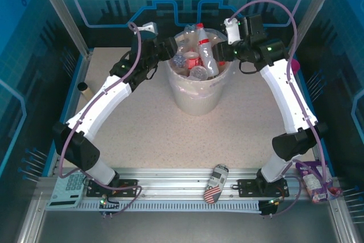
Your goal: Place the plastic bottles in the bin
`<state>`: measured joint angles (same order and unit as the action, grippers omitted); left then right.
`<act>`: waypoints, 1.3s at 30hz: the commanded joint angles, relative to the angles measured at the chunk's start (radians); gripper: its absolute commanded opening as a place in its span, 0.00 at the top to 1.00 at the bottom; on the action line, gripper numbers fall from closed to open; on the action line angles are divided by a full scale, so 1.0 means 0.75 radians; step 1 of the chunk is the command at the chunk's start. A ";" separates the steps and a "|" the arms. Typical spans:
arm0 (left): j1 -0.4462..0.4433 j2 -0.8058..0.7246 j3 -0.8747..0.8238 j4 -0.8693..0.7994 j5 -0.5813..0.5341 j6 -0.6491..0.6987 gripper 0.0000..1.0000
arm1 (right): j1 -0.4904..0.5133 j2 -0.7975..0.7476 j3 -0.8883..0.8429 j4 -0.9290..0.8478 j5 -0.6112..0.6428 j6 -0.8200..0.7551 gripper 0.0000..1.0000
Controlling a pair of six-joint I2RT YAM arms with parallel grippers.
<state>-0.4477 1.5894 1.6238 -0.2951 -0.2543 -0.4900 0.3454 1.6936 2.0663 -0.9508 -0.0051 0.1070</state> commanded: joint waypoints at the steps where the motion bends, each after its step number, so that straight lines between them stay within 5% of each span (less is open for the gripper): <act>1: -0.031 -0.012 0.068 -0.006 0.019 0.039 0.31 | -0.004 0.085 0.062 0.073 -0.112 0.016 0.48; 13: -0.072 0.239 0.342 -0.076 0.135 0.034 0.32 | 0.019 0.168 -0.092 0.241 -0.263 0.071 0.57; 24: -0.096 0.258 0.178 -0.026 0.155 -0.047 0.37 | 0.025 0.066 -0.419 0.374 -0.321 0.138 0.58; 39: -0.093 0.210 0.313 -0.093 0.113 0.051 0.29 | -0.008 0.043 -0.041 0.202 -0.249 0.059 0.47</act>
<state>-0.5137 1.7542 1.7916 -0.3180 -0.1532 -0.5026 0.3462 1.7321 1.9720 -0.7555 -0.1883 0.1738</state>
